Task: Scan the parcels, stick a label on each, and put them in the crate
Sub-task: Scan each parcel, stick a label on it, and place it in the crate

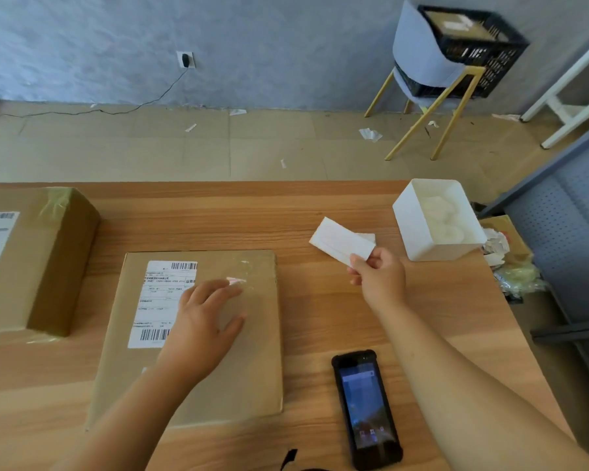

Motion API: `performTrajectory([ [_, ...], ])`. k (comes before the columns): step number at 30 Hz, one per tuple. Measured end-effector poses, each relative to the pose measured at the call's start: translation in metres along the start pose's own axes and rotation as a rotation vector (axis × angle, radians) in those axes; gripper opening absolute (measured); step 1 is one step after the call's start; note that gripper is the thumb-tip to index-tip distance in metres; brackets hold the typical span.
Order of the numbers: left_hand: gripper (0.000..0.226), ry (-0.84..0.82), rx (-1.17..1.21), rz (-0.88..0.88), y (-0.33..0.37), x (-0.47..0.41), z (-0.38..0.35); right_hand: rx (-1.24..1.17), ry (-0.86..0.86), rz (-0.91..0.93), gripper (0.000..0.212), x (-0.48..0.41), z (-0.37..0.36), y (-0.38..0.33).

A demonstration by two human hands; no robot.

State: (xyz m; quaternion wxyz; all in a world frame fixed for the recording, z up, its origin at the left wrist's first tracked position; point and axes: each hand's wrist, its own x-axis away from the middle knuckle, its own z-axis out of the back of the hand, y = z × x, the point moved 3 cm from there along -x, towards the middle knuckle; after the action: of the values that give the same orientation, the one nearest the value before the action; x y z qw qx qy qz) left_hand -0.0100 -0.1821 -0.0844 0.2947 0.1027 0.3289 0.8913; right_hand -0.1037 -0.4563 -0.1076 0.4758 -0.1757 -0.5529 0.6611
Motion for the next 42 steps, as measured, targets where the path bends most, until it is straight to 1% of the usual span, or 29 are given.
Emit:
performTrajectory([
  [3,0.028,-0.015,0.074,0.036,-0.008,0.015,0.013,-0.112,-0.120,0.009,0.012,0.038,-0.015,-0.009],
  [5,0.022,-0.048,0.174,0.106,-0.014,0.025,0.020,-0.151,-0.222,0.036,0.013,0.064,-0.028,-0.014],
  [8,0.010,-0.089,0.337,0.234,-0.021,0.038,0.030,-0.111,-0.356,0.077,0.012,0.098,-0.048,-0.020],
  [10,0.004,-0.087,0.438,0.304,-0.026,0.046,0.036,-0.082,-0.423,0.098,0.011,0.118,-0.060,-0.023],
  [12,0.006,-0.050,0.533,0.339,-0.032,0.053,0.043,-0.090,-0.467,0.104,0.011,0.135,-0.071,-0.024],
  [14,0.010,0.004,0.571,0.349,-0.039,0.059,0.050,-0.085,-0.491,0.106,0.012,0.148,-0.080,-0.024],
  [18,0.011,0.030,0.587,0.355,-0.049,0.070,0.058,-0.102,-0.506,0.099,0.013,0.165,-0.090,-0.023],
  [25,0.016,-0.010,0.745,0.344,-0.056,0.078,0.065,-0.083,-0.503,0.108,0.012,0.177,-0.095,-0.024],
  [34,0.017,-0.022,0.799,0.298,-0.056,0.079,0.068,-0.022,-0.473,0.074,0.013,0.180,-0.097,-0.022],
  [38,0.018,-0.018,0.845,0.292,-0.054,0.079,0.069,0.057,-0.373,-0.032,0.031,0.178,-0.096,-0.014],
  [42,0.020,-0.010,0.861,0.280,-0.052,0.079,0.069,0.096,-0.310,-0.090,0.040,0.180,-0.092,-0.009],
])
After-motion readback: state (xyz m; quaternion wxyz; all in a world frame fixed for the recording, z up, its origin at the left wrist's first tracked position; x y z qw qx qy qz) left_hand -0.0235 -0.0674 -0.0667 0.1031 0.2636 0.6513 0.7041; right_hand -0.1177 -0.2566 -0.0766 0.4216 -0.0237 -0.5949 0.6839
